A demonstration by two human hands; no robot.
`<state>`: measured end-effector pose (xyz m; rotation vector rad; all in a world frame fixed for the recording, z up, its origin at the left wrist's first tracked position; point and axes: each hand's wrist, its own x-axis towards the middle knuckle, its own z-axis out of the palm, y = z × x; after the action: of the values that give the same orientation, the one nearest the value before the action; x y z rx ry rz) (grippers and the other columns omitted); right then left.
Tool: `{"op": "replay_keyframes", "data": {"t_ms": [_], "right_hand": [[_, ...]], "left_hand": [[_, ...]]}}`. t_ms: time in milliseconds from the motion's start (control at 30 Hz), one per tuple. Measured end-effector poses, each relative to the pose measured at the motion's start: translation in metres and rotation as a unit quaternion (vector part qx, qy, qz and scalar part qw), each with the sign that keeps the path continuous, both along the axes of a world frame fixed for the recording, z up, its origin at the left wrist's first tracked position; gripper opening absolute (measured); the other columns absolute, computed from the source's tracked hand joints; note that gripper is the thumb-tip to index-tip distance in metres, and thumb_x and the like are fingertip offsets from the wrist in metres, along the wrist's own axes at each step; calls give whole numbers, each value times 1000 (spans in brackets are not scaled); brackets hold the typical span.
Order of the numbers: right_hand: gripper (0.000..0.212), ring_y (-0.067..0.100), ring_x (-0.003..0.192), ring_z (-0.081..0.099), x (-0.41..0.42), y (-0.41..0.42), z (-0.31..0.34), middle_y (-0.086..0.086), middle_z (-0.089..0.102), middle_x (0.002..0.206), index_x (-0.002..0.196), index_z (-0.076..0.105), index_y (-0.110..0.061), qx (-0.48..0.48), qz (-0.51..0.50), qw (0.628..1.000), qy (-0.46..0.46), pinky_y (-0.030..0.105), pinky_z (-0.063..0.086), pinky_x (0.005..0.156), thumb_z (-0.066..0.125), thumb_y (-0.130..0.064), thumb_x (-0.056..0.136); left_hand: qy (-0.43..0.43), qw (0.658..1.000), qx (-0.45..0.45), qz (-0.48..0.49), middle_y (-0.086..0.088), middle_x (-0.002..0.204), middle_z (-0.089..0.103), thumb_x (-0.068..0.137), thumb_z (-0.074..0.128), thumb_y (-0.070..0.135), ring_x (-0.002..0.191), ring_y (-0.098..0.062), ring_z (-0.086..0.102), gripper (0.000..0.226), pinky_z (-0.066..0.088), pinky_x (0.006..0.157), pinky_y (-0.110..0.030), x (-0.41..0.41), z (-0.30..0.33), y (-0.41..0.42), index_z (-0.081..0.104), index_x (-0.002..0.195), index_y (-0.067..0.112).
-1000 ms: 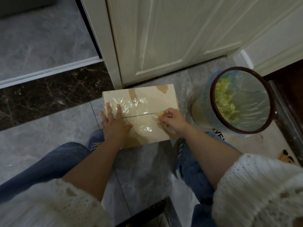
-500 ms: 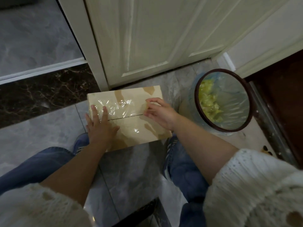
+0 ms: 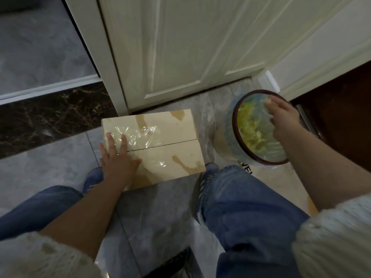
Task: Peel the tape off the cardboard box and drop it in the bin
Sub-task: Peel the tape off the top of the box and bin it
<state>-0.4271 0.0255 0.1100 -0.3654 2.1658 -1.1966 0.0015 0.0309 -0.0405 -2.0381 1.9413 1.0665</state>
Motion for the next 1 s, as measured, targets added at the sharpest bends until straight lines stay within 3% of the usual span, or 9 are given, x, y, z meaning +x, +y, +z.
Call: {"op": "replay_keyframes", "data": {"t_ms": [133,233,300,400,533,667,767,833,1000], "right_hand": [[96,24,114,60,-17,35,-37,5,55,140,152,32,-35,51,-80,995,11,41,53,94,86,-32,73],[61,17,90,66,-26,44,-53,12,61,133,142,48,-22,56,-54,997,-12,27,53,72,74,-19,87],[40,21,91,67,-32,42,-57,13,62,131,134,58,-14,56,-48,997,2,25,52,68,65,-13,94],[41,28,100,67,-38,38,-62,11,57,132,137,56,-11,62,-48,997,22,30,57,78,53,-1,97],[66,27,105,68,-56,40,-76,-2,58,128,134,61,-20,125,-15,989,73,42,56,94,74,8,77],[53,27,91,73,-46,41,-69,3,57,124,125,65,-14,92,-45,994,39,30,60,81,67,15,81],[41,34,99,70,-47,43,-71,12,58,121,111,67,-10,73,-67,995,26,32,60,83,69,15,79],[33,36,100,70,-47,44,-72,23,59,123,107,64,-5,49,-83,995,-1,25,59,75,66,16,81],[24,15,61,74,-35,45,-62,29,63,108,111,54,-1,26,-113,992,-50,21,58,58,58,12,91]], "left_hand": [[-1,1000,-9,-7,-6,166,-30,95,64,52,153,-41,-23,102,3,123,-60,0,0,1,-10,162,30],[9,1000,0,2,-5,166,-30,95,65,50,152,-41,-24,103,4,123,-61,0,0,1,-10,162,29],[9,1000,-6,-1,-5,167,-29,94,66,49,152,-42,-23,103,6,122,-63,0,-2,1,-9,162,29],[5,1000,-12,-2,-6,167,-28,93,67,50,152,-42,-22,103,8,122,-64,0,-4,1,-7,163,28],[9,1000,-7,-2,-4,166,-29,93,66,49,152,-41,-23,103,7,122,-65,0,-4,1,-8,162,30],[8,1000,-10,-1,-5,166,-29,93,67,48,152,-41,-24,103,6,122,-64,1,-6,0,-7,163,29],[5,1000,-11,-6,-6,166,-29,94,66,49,152,-42,-23,102,6,122,-64,1,-6,0,-7,163,29],[0,1000,-12,-7,-6,167,-29,94,65,50,152,-43,-23,102,7,122,-65,1,-6,0,-7,163,28],[2,1000,-15,-14,-7,167,-29,94,65,50,152,-44,-23,102,7,122,-65,1,-7,1,-6,163,27]]}}
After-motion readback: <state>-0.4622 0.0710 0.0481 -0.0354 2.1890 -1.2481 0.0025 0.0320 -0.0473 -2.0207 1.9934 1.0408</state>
